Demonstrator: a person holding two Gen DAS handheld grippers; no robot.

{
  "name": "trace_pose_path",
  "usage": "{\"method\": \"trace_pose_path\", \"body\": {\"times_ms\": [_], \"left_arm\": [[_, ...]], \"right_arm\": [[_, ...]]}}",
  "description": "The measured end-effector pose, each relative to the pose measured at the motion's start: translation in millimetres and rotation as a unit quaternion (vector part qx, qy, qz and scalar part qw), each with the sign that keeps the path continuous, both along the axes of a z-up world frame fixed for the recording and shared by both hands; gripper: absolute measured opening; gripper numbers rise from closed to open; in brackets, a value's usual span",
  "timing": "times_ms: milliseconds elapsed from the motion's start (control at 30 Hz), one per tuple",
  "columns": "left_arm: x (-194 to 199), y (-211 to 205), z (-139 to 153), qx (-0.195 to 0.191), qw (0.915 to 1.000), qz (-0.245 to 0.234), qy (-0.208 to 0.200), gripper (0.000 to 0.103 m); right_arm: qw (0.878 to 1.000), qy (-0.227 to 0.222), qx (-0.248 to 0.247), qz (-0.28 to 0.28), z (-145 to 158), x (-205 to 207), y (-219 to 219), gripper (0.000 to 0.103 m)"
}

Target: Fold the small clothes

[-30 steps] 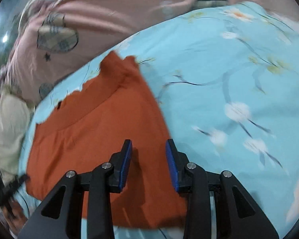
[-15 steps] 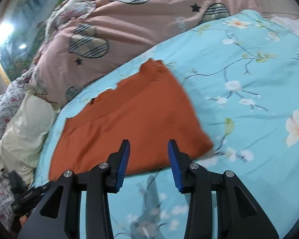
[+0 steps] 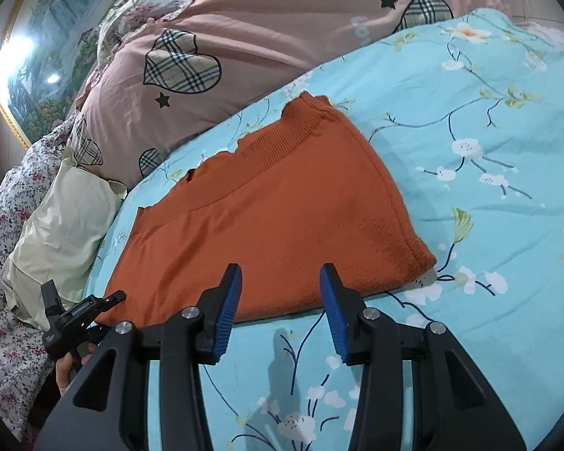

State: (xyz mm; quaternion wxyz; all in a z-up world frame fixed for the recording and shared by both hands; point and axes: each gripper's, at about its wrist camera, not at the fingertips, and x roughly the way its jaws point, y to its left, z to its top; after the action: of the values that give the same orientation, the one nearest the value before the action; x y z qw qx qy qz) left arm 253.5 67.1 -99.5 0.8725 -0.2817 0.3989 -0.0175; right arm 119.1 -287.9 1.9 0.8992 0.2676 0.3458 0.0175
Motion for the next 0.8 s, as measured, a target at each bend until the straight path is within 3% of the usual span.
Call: {"method": "trace_pose_path", "body": {"times_ms": [133,167,333,467,633,800], "left_arm": [[11,0,7,0.017,0.9998,0.005,-0.003,0.015],[12,-6,15,0.035,0.9993,0.002,-0.012,0.013],[7,-55,62,0.087,0.9921,-0.055,-0.071,0.010],[6,-125,84,0.131,0.9768,-0.137,-0.100,0.010],[4,-196,64,0.182,0.9574,-0.204,-0.093,0.008],[2,-219,43,0.213,0.9489,-0.220,-0.079,0.008]], "right_arm": [[1.000,0.003,0.017,0.007,-1,9,-7,0.045],[1.000,0.001,0.024,0.011,0,12,-9,0.045],[0.998,0.005,0.053,0.036,7,34,-21,0.045],[0.994,0.018,0.090,0.067,8,61,-24,0.045],[0.985,0.059,0.113,0.114,2,106,-4,0.046],[0.970,0.089,0.136,0.184,-10,153,38,0.061]]}}
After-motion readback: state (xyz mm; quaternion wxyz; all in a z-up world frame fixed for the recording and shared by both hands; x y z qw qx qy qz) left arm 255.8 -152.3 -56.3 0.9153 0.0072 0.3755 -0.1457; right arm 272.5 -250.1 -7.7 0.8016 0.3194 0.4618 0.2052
